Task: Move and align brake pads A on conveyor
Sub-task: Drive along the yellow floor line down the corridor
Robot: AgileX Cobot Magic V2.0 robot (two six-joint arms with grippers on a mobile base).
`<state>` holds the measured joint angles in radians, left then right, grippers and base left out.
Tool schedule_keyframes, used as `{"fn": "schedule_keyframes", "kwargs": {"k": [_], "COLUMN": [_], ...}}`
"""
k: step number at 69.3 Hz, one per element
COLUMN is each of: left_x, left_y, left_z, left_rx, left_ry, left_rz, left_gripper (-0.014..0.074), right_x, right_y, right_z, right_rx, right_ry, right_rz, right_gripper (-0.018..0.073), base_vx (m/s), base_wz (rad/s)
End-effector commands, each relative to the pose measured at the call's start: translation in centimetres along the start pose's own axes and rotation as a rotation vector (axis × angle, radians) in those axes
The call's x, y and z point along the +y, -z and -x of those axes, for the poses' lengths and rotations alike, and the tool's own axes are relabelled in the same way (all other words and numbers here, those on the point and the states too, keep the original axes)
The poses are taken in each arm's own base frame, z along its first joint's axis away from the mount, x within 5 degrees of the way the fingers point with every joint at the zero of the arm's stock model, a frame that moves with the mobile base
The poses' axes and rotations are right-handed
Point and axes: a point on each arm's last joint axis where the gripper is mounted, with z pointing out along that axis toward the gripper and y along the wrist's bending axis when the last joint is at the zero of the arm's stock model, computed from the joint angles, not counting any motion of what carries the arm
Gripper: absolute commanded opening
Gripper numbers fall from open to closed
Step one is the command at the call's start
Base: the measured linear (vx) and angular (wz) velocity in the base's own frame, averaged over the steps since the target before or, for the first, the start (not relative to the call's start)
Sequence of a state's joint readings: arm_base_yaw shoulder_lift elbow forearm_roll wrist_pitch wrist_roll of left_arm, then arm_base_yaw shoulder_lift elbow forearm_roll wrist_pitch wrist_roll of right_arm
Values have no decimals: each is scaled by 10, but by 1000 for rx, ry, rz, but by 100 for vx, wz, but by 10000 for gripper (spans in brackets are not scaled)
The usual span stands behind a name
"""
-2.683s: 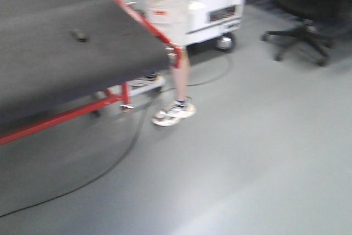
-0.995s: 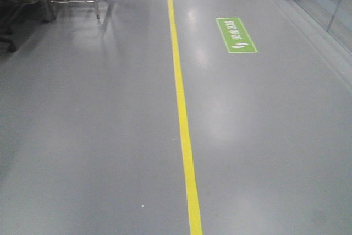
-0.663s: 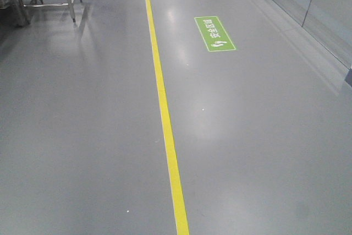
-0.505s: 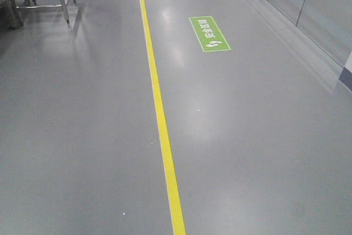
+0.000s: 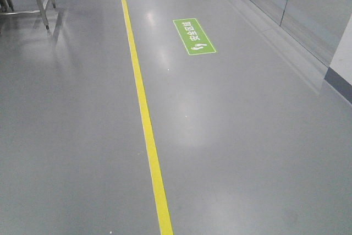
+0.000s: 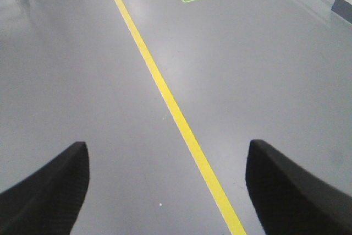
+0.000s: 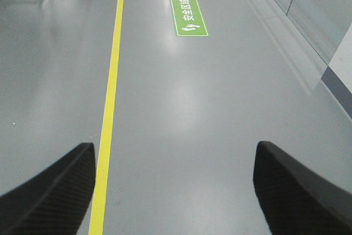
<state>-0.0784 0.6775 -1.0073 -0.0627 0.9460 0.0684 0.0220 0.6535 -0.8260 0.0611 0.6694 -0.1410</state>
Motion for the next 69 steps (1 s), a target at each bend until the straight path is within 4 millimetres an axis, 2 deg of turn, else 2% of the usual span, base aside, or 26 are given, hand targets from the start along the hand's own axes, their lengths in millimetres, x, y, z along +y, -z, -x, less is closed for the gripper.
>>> {"fn": "schedule_keyframes", "kwargs": {"k": [1, 28, 69], "left_x": [-1, -1, -1], "left_y": [3, 3, 3], "left_z": [10, 10, 10], "left_rx": [-77, -78, -78], "left_ry": [1, 1, 1], "left_rz": [-7, -7, -7], "left_gripper": [540, 540, 540], "right_x": [-2, -2, -2], "right_y": [4, 4, 4], "right_z": [13, 13, 13], "right_rx": [-89, -89, -91], "right_ry": [12, 12, 12], "right_rz": [-18, -18, -18], "right_gripper": [558, 558, 558], "base_vx": [26, 40, 58], "base_wz": [-4, 8, 14]}}
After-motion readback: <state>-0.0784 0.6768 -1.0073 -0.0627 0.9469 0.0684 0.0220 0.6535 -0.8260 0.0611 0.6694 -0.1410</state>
